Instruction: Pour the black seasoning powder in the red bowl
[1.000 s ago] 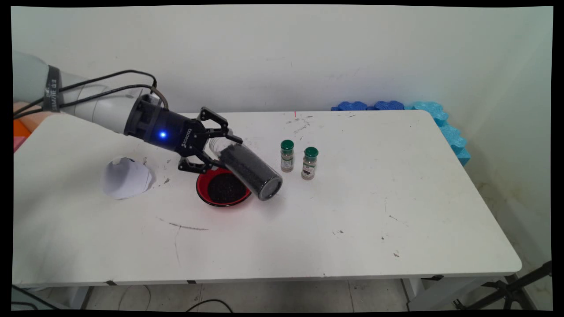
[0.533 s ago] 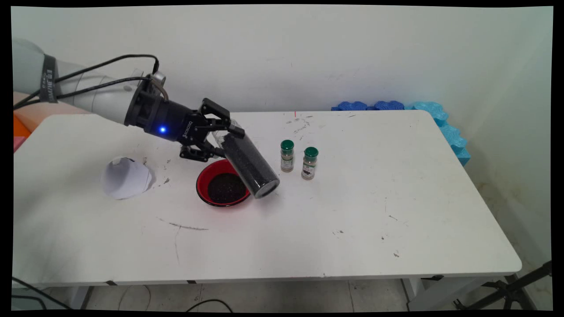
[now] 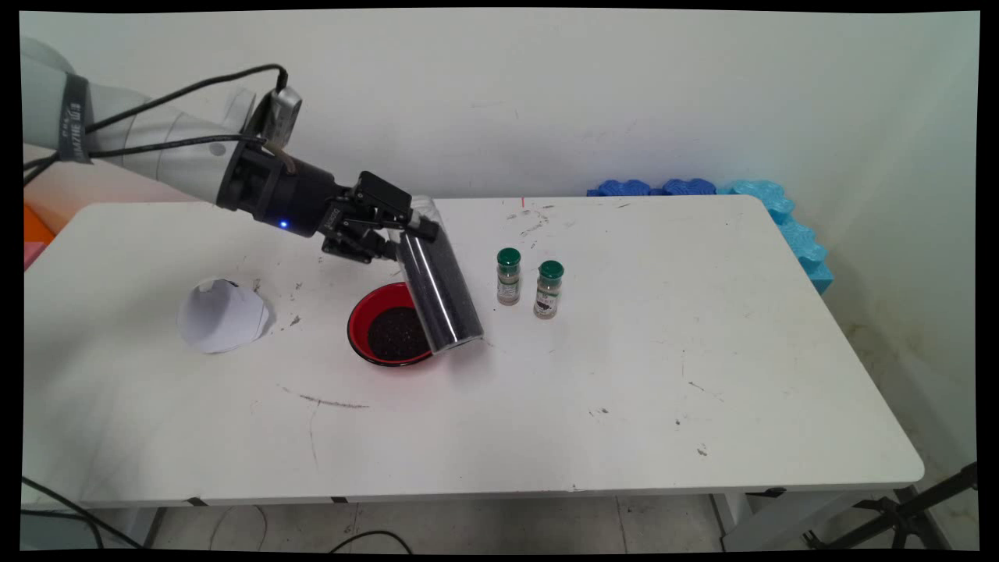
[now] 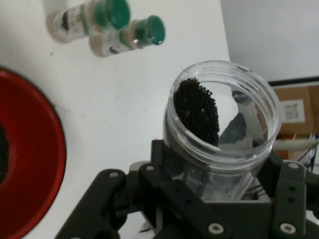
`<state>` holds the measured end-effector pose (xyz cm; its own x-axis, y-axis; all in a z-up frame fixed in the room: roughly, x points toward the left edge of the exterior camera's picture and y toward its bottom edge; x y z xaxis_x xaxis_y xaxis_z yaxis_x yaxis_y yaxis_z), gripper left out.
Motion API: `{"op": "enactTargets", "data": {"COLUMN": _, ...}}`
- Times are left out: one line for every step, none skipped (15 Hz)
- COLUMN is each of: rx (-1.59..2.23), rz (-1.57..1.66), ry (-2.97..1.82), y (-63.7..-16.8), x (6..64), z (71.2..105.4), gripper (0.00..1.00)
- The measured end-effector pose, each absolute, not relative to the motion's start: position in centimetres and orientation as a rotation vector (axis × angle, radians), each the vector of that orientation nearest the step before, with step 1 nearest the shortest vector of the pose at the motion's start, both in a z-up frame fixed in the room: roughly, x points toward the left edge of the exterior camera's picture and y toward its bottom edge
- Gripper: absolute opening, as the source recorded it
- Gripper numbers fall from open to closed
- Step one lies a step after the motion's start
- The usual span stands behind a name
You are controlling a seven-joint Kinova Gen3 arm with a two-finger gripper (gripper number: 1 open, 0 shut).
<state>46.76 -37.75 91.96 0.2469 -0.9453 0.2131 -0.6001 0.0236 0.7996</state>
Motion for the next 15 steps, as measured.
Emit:
{"op": "enactTargets", "data": {"rx": 1.623, "rz": -0.476, "ry": -1.495, "y": -37.7, "x": 46.6, "z": 92.3, "gripper": 0.0}}
{"op": "enactTargets", "data": {"rx": 1.572, "rz": -0.439, "ry": -1.54, "y": -37.6, "x": 46.4, "z": 92.6, "gripper": 0.0}}
{"op": "enactTargets", "data": {"rx": 1.527, "rz": -0.408, "ry": -1.578, "y": -37.5, "x": 46.2, "z": 92.9, "gripper": 0.0}}
{"op": "enactTargets", "data": {"rx": 1.471, "rz": -0.37, "ry": -1.625, "y": -37.4, "x": 46.0, "z": 93.3, "gripper": 0.0}}
{"op": "enactTargets", "data": {"rx": 1.424, "rz": -0.338, "ry": -1.662, "y": -37.3, "x": 45.8, "z": 93.5, "gripper": 0.0}}
{"op": "enactTargets", "data": {"rx": 1.367, "rz": -0.301, "ry": -1.705, "y": -37.2, "x": 45.6, "z": 93.8, "gripper": 0.0}}
{"op": "enactTargets", "data": {"rx": 1.334, "rz": -0.28, "ry": -1.728, "y": -37.1, "x": 45.4, "z": 94.0, "gripper": 0.0}}
{"op": "enactTargets", "data": {"rx": 1.284, "rz": -0.249, "ry": -1.762, "y": -37.0, "x": 45.2, "z": 94.3, "gripper": 0.0}}
{"op": "enactTargets", "data": {"rx": 1.224, "rz": -0.214, "ry": -1.799, "y": -36.8, "x": 45.0, "z": 94.6, "gripper": 0.0}}
{"op": "enactTargets", "data": {"rx": 1.162, "rz": -0.179, "ry": -1.833, "y": -36.6, "x": 44.8, "z": 94.9, "gripper": 0.0}}
{"op": "enactTargets", "data": {"rx": 1.111, "rz": -0.147, "ry": -1.86, "y": -36.4, "x": 44.6, "z": 95.2, "gripper": 0.0}}
{"op": "enactTargets", "data": {"rx": 1.051, "rz": -0.11, "ry": -1.891, "y": -36.2, "x": 44.3, "z": 95.5, "gripper": 0.0}}
{"op": "enactTargets", "data": {"rx": 1.001, "rz": -0.076, "ry": -1.919, "y": -36.1, "x": 44.1, "z": 95.7, "gripper": 0.0}}
{"op": "enactTargets", "data": {"rx": 0.943, "rz": -0.037, "ry": -1.951, "y": -35.9, "x": 43.8, "z": 96.0, "gripper": 0.0}}
{"op": "enactTargets", "data": {"rx": 0.882, "rz": 0.001, "ry": -1.983, "y": -35.7, "x": 43.6, "z": 96.2, "gripper": 0.0}}
